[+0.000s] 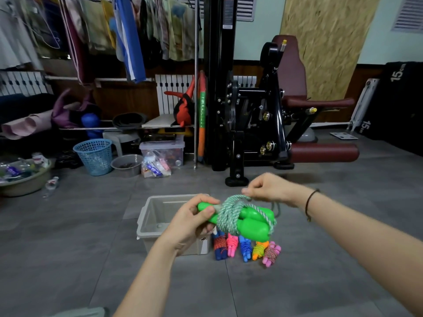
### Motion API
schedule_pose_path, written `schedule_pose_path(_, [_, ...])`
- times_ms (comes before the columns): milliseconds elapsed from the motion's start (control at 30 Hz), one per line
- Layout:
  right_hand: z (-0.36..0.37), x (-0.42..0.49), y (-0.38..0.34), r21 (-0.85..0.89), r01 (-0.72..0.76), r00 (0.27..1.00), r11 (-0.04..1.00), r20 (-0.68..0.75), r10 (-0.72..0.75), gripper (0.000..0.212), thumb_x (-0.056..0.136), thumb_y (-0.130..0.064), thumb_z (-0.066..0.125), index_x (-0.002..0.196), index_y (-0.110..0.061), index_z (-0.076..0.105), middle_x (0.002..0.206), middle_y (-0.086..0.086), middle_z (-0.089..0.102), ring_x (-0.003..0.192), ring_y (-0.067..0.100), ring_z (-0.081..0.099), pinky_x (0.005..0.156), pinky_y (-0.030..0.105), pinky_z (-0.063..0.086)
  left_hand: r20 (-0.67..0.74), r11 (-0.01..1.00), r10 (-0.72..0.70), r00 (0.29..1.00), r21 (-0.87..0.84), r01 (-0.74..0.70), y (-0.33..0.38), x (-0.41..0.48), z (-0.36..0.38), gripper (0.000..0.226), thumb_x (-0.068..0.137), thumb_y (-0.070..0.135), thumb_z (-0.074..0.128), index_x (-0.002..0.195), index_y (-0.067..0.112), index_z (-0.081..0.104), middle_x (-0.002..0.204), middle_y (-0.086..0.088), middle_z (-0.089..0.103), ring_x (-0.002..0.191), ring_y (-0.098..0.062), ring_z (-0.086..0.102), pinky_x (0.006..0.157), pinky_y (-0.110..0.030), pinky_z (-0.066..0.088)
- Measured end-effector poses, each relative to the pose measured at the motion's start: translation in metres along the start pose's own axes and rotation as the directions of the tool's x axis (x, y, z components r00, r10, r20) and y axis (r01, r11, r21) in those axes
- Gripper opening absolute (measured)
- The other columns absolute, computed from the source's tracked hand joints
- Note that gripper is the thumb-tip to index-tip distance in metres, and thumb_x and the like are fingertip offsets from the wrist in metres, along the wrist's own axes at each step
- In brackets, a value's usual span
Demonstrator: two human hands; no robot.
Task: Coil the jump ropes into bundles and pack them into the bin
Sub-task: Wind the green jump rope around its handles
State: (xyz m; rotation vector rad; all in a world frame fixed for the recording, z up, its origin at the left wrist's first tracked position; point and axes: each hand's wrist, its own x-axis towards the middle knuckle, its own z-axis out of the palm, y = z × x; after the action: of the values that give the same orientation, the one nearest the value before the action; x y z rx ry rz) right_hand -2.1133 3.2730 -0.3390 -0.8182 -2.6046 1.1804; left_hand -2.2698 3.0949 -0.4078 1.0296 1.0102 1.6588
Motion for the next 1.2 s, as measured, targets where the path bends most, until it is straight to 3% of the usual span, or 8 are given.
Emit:
schedule_pose_path(233, [0.073,-0.008,0.053,0.775,-0.03,0.986,0.631,-0.079,0.145,0.026,0.095,-0.006,0.048,0.074,-0.002,0.061,0.056,0.004,0.053,0.043,0.01,0.039,0.041,0.018,0.035,-0.358,0.962,0.043,0.933,-0.235,-0.135,-0.008,0.011,0.01,0.017,0.078,0.012,0.059,0.095,0.01,0.061,0.061,-0.003,0.058,0.044,-0.012,0.045,0.041,-0.016,0.036])
schedule_pose_path(367, [0.102,-0.034,0.054,0.833,-0.036,0.981,0.552,-0.075,0.178,0.024,0.094,-0.007,0.046,0.075,-0.002,0.06,0.051,0.0,0.055,0.036,0.006,0.038,0.038,0.017,0.036,-0.559,0.946,0.037,0.828,-0.248,-0.21,-0.012,0.017,0.01,0.013,0.086,0.007,0.06,0.097,0.011,0.065,0.072,-0.004,0.064,0.049,-0.012,0.05,0.042,-0.017,0.043])
schedule_pose_path(533, [0.121,-0.082,0.051,0.761,-0.112,0.988,0.638,0.018,0.152,0.023,0.086,-0.023,0.065,0.068,-0.011,0.071,0.07,0.013,0.063,0.038,0.009,0.039,0.039,0.021,0.037,-0.691,0.979,0.2,0.695,0.125,-0.158,-0.016,0.021,-0.005,0.012,0.085,0.012,0.068,0.091,0.022,0.069,0.08,-0.003,0.064,0.052,-0.011,0.053,0.05,-0.023,0.048])
schedule_pose_path(700, [0.113,-0.12,0.015,0.601,-0.128,0.991,0.789,0.11,0.077,0.031,0.083,-0.028,0.062,0.101,-0.004,0.07,0.071,0.003,0.069,0.042,0.01,0.043,0.041,0.023,0.042,-0.508,0.751,0.437,0.743,0.66,0.01,-0.018,0.016,-0.004,0.016,0.083,0.022,0.071,0.082,0.038,0.066,0.069,0.02,0.067,0.062,-0.002,0.06,0.065,-0.018,0.048])
schedule_pose_path(833, [0.056,-0.123,-0.015,0.205,0.017,1.0,0.979,0.0,-0.017,0.021,0.092,-0.022,0.059,0.076,-0.021,0.073,0.057,-0.006,0.066,0.049,0.015,0.048,0.052,0.028,0.038,-0.288,0.619,0.367,0.884,0.785,-0.002,-0.013,0.01,0.0,0.017,0.082,0.016,0.072,0.082,0.033,0.068,0.077,0.016,0.068,0.076,0.005,0.06,0.064,-0.004,0.04])
schedule_pose_path(967, [-0.025,-0.093,-0.029,-0.095,0.042,0.973,0.995,-0.224,-0.063,0.022,0.088,-0.025,0.063,0.066,-0.027,0.069,0.052,-0.006,0.063,0.053,0.002,0.052,0.058,0.017,0.04,-0.113,0.76,0.134,0.985,0.649,-0.028,0.001,0.004,0.008,0.018,0.082,0.006,0.07,0.082,0.024,0.07,0.069,0.007,0.064,0.058,-0.001,0.053,0.057,-0.014,0.042])
schedule_pose_path(1100, [-0.05,-0.058,-0.021,-0.088,0.036,0.979,0.995,-0.195,-0.052,0.028,0.087,-0.028,0.065,0.062,-0.018,0.071,0.066,0.001,0.069,0.072,0.005,0.061,0.078,0.021,0.046,-0.063,0.94,0.008,0.998,0.341,0.014,0.006,0.0,0.01,0.016,0.082,0.003,0.069,0.081,0.019,0.07,0.062,0.002,0.058,0.052,-0.011,0.046,0.046,-0.017,0.038])
schedule_pose_path(1200, [-0.03,-0.041,-0.011,0.005,0.011,0.983,1.0,-0.183,-0.01,0.027,0.089,-0.026,0.062,0.069,-0.008,0.069,0.054,-0.007,0.06,0.053,-0.006,0.053,0.056,0.007,0.04,-0.019,1.0,0.021,1.0,0.003,-0.021,0.005,0.001,0.009,0.027,0.058,0.028,0.088,0.078,0.021,0.071,0.061,-0.005,0.054,0.046,-0.013,0.043,0.042,-0.017,0.035])
